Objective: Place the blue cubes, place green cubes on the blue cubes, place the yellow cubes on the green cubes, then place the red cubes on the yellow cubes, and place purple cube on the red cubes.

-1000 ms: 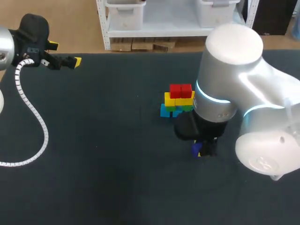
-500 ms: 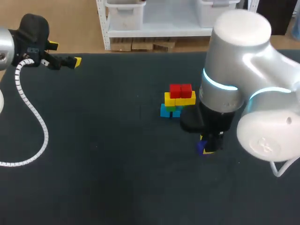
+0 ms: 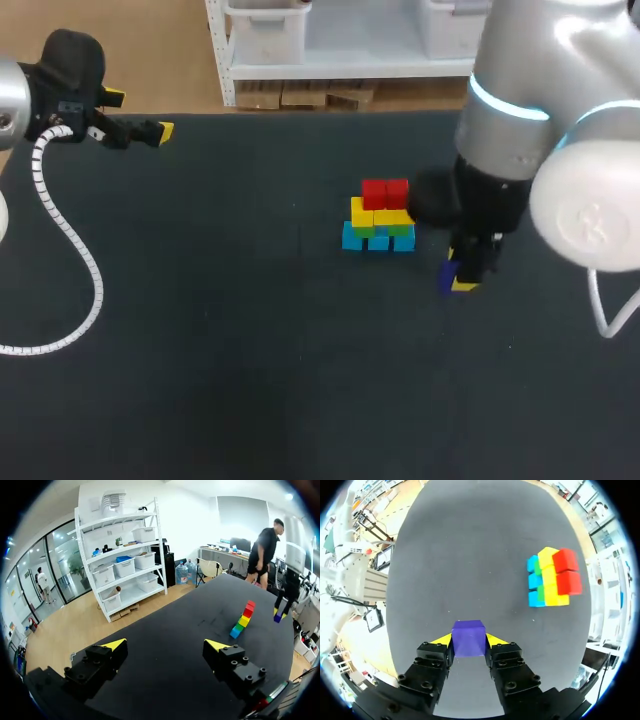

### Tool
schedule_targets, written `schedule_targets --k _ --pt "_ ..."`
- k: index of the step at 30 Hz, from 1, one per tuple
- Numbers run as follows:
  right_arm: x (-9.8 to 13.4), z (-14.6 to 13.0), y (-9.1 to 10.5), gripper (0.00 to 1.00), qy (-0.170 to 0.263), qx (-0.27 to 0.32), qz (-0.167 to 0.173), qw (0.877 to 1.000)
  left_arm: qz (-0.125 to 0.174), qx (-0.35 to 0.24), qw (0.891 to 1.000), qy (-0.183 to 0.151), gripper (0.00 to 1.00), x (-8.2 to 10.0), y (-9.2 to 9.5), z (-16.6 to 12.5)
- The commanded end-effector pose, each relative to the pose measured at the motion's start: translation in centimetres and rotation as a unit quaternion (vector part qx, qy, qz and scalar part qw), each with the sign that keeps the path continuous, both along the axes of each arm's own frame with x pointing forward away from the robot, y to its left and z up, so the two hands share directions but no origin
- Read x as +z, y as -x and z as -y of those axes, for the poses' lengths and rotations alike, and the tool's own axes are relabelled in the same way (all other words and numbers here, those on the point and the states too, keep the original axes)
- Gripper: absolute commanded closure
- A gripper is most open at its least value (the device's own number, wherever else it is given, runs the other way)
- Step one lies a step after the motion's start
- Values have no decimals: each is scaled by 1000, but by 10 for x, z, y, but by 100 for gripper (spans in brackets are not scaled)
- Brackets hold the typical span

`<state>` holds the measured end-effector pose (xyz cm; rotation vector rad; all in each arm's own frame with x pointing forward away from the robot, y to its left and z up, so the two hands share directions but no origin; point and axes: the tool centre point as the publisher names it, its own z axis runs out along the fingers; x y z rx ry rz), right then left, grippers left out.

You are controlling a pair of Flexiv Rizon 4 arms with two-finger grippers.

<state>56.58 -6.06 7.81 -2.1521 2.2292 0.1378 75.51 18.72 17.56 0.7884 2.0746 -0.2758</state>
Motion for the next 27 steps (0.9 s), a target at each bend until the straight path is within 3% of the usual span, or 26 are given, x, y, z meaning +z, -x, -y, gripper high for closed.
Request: schedule_targets --k 1,17,27 --pt "19 9 1 100 -2 -9 9 1000 3 -3 1000 3 0 -1 0 -2" --pt "57 -1 -38 100 -11 -20 34 999 3 -3 1000 3 0 -1 0 -2" --pt "67 -24 -59 100 10 27 49 998 3 -3 1000 3 0 -1 0 -2"
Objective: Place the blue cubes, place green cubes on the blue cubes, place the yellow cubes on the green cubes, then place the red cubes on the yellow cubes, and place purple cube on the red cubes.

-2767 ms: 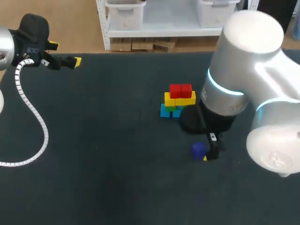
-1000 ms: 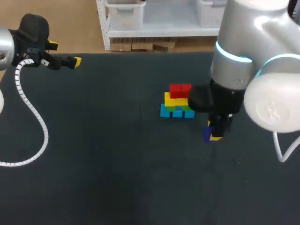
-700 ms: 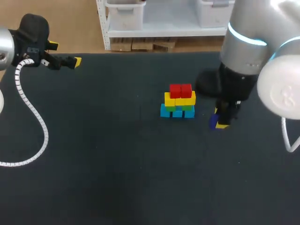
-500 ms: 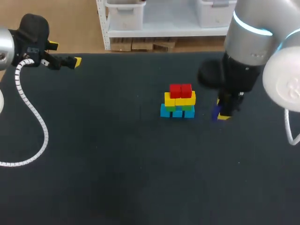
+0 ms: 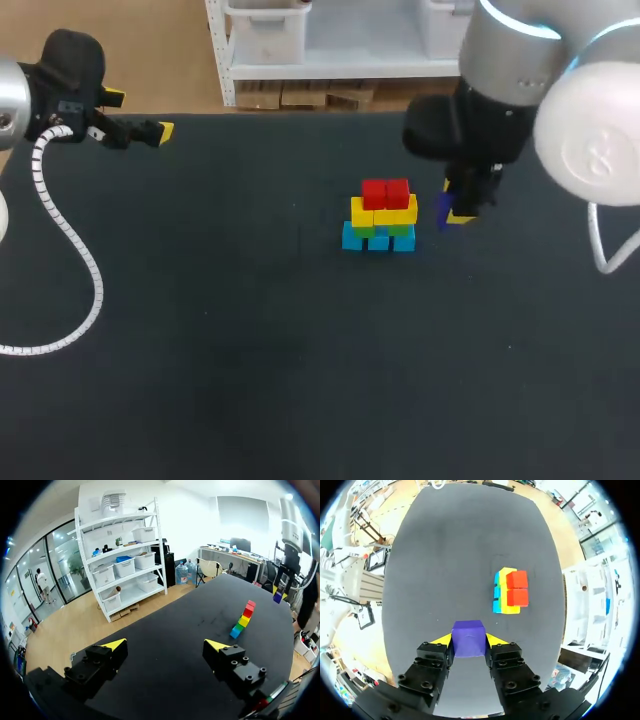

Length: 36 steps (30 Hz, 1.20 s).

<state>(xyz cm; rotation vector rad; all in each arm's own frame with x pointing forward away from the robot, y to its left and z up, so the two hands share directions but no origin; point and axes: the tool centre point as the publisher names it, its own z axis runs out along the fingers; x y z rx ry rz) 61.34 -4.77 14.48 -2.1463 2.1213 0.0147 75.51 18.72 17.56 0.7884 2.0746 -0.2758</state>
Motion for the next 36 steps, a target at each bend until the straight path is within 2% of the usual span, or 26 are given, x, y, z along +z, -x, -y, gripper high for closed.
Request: schedule_targets --k 1,19,36 --pt "0 -14 -14 100 12 9 -11 1000 3 -3 1000 3 0 -1 0 -2" --pt "-1 -42 -57 100 12 26 -12 1000 3 -3 1000 3 0 -1 0 -2" --pt "-19 -57 -85 100 21 18 -14 1000 3 -3 1000 3 0 -1 0 -2"
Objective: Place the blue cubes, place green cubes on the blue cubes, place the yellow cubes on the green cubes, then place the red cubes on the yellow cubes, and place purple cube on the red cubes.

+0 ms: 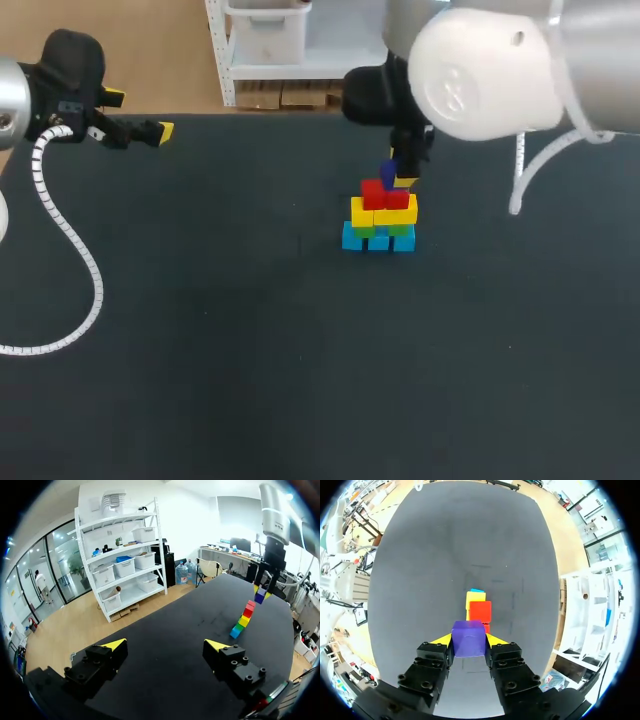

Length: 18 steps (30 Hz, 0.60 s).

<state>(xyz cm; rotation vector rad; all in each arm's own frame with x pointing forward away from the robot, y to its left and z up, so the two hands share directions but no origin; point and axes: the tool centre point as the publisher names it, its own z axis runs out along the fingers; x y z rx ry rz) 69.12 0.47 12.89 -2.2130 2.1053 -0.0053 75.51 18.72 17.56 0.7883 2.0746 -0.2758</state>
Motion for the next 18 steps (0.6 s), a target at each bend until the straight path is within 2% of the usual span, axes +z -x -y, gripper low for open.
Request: schedule_targets --k 1,18 --pt "-4 -5 -8 100 3 -1 -7 1000 3 -3 1000 3 0 -1 0 -2" --pt "-16 -5 -16 100 9 -20 -14 1000 3 -3 1000 3 0 -1 0 -2"
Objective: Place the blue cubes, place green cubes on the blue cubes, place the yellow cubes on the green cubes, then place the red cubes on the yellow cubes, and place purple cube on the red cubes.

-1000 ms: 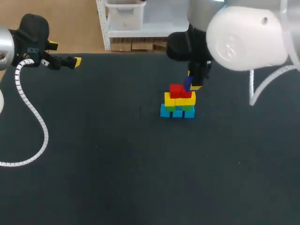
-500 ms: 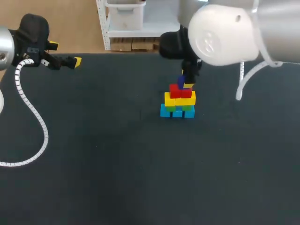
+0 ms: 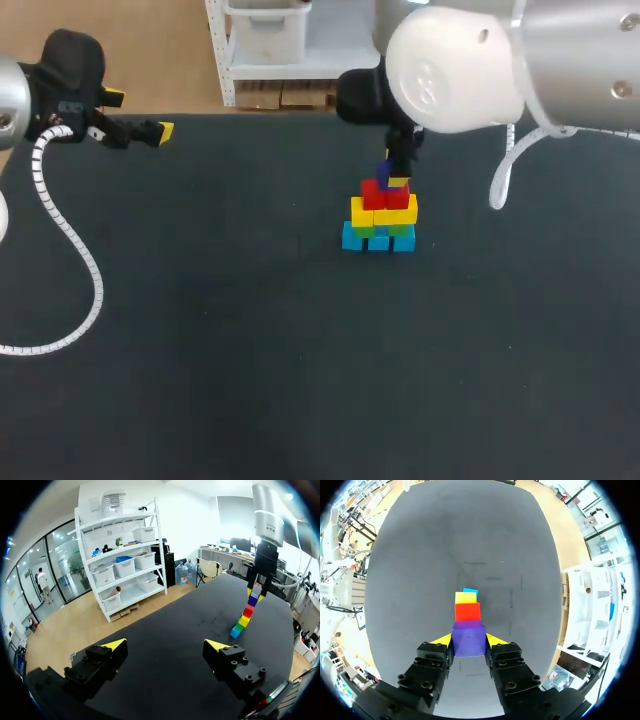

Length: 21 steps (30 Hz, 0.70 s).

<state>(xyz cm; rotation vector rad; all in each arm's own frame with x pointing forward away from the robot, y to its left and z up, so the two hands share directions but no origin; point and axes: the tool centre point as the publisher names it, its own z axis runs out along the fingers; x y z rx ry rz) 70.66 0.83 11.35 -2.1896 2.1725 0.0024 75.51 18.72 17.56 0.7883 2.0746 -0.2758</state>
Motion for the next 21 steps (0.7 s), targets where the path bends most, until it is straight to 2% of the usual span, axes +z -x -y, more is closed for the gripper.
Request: schedule_targets --k 1,17,21 --pt "-1 -2 -1 100 1 1 -2 1000 3 -3 1000 3 0 -1 0 -2" --pt "-5 -1 -1 93 7 1 1 1000 3 -3 1000 3 0 -1 0 -2" --pt "-5 0 -1 88 7 0 1 1000 3 -3 1000 3 0 -1 0 -2"
